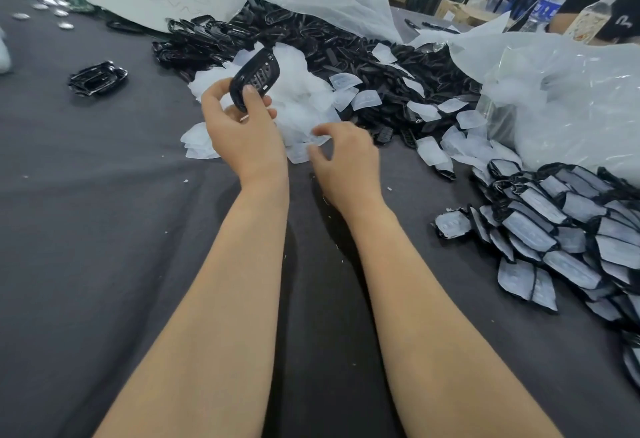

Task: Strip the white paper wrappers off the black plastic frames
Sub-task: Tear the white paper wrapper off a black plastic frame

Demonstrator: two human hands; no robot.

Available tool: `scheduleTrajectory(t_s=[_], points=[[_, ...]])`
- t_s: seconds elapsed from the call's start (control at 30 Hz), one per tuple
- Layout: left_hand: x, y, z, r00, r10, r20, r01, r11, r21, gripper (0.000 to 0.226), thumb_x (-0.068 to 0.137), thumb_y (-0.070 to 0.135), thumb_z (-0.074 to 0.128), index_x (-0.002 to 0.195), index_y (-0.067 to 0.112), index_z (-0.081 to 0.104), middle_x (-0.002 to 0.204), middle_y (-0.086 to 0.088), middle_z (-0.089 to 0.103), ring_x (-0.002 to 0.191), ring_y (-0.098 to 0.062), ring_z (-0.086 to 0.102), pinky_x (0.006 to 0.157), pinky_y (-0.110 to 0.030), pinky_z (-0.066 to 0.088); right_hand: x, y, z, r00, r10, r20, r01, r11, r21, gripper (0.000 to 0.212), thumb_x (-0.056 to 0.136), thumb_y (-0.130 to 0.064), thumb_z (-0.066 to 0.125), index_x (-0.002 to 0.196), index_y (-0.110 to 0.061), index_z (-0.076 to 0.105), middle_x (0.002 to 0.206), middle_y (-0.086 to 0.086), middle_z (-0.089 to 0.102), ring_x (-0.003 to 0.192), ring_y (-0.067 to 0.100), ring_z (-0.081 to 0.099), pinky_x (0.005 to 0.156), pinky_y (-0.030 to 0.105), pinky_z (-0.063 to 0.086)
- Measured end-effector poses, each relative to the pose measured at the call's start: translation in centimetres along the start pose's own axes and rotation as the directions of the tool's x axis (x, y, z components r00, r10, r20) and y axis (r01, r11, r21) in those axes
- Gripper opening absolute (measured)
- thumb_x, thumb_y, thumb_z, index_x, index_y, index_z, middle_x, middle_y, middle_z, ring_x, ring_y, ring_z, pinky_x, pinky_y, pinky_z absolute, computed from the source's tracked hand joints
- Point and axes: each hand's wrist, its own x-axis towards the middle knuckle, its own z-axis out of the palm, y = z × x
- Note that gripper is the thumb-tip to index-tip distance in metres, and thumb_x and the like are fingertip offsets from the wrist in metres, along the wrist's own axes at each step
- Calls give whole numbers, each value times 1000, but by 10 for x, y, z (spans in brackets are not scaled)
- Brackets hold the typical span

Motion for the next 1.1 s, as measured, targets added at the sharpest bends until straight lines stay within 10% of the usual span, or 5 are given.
scheduleTrajectory(t_s=[0.23,0.4,0.53,0.67,1.1], points=[[-5,0,1,999,-19,31,19,1000,8,15,96,10,50,95,24,47,71,-1,63,57,-3,59,74,-31,53,2,-11,10,994,2,113,17,985,-172,27,97,-31,50,120,-19,61,121,3,59,115,26,50,97,39,36],[-10,-3,3,995,-27,93,24,999,39,17,96,11,51,93,27,47,72,1,64,55,1,58,75,-31,52,3,3,-6,976,216,-8,-202,926,318,13,89,-12,58,101,-8,62,98,5,66,92,20,58,85,25,41],[-13,-7,4,990,-41,137,30,996,79,17,96,12,50,93,28,47,73,1,64,54,2,58,70,-25,51,4,18,-22,896,422,136,-313,384,869,10,93,-7,56,84,-10,57,80,3,63,74,14,65,76,26,56],[-16,-11,5,987,-36,154,18,993,121,12,96,12,51,99,23,48,74,1,64,55,0,58,67,-21,49,1,29,-25,855,409,318,-320,-67,945,13,96,0,50,87,-7,56,80,10,65,68,16,69,71,26,58],[-17,-15,7,980,-41,197,3,982,190,11,96,13,51,100,23,48,74,1,64,58,-2,60,72,-29,52,2,29,-26,889,408,209,-232,9,973,16,92,2,55,83,-11,53,73,5,65,63,9,66,66,20,57]])
